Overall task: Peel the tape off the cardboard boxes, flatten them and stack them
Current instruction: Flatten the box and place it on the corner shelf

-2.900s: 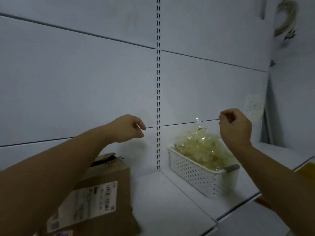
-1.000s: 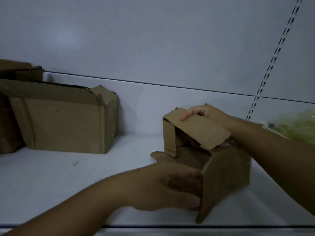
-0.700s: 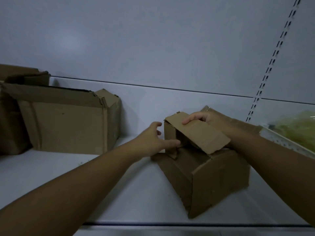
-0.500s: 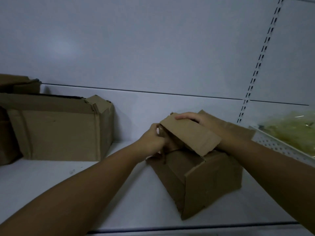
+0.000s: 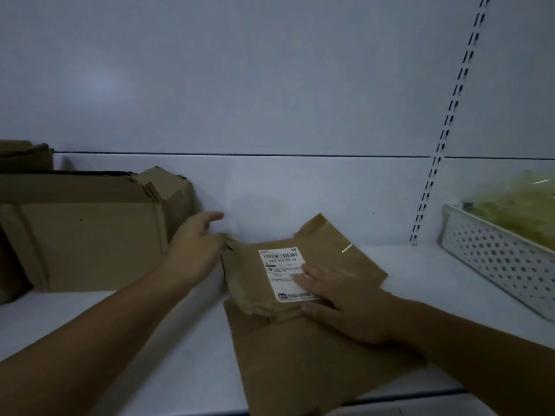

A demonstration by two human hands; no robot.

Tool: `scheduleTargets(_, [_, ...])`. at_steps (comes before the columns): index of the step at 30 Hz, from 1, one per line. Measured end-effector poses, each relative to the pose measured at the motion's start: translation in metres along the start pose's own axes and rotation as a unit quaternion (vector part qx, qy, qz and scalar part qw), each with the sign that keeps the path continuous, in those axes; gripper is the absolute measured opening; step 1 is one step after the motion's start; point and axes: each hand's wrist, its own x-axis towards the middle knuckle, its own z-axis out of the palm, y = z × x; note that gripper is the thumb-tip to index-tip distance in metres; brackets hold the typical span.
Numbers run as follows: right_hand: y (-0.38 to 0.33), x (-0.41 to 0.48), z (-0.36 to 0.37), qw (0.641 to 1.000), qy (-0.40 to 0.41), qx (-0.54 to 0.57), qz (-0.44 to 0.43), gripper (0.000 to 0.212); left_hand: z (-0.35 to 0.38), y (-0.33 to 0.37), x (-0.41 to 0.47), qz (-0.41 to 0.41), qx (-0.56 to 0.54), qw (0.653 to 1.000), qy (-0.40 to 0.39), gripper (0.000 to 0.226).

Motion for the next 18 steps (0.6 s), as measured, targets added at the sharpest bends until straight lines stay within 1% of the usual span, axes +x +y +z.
scheduleTargets(1, [0.001,-0.001,0.000,1.000,0.008,0.008,-0.007,0.061,0.004,0.008,-0.005,0.062,0.040,0.997,-0.034,0.036])
scheduleTargets(2, [0.002,-0.002,0.000,1.000,0.006,0.010,-0.015,0.060,0.011,0.017,-0.008,0.110,0.084,0.987,-0.088,0.031])
scheduleTargets(3, [0.004,-0.004,-0.001,1.000,-0.001,0.008,-0.027,0.060,0.020,0.026,-0.009,0.137,0.130,0.970,-0.154,0.028])
scheduleTargets(5, [0.006,-0.010,-0.003,0.998,-0.018,0.001,-0.058,0.062,0.040,0.040,-0.006,0.153,0.202,0.925,-0.283,0.028])
scheduleTargets(6, [0.009,-0.013,-0.004,0.997,-0.022,0.005,-0.072,0.062,0.048,0.044,-0.002,0.149,0.231,0.903,-0.330,0.033])
scheduleTargets(8, [0.023,-0.022,-0.010,0.997,-0.005,0.025,-0.079,0.063,0.067,0.044,0.010,0.128,0.289,0.869,-0.382,0.045])
scheduleTargets(10, [0.044,-0.033,-0.016,0.998,0.036,0.024,-0.049,0.062,0.090,0.033,0.018,0.146,0.339,0.848,-0.379,0.051])
scheduleTargets(11, [0.054,-0.040,-0.020,0.998,0.051,0.009,-0.018,0.063,0.101,0.026,0.020,0.162,0.347,0.850,-0.362,0.051])
scheduleTargets(13, [0.070,-0.052,-0.025,0.996,0.069,-0.022,0.049,0.065,0.122,0.016,0.020,0.178,0.336,0.868,-0.320,0.049])
scheduleTargets(15, [0.076,-0.062,-0.025,0.990,0.097,-0.017,0.097,0.062,0.136,0.011,0.018,0.181,0.338,0.878,-0.288,0.049])
scheduleTargets(18, [0.071,-0.080,-0.015,0.972,0.175,0.033,0.153,0.046,0.145,0.007,0.018,0.188,0.368,0.868,-0.275,0.050])
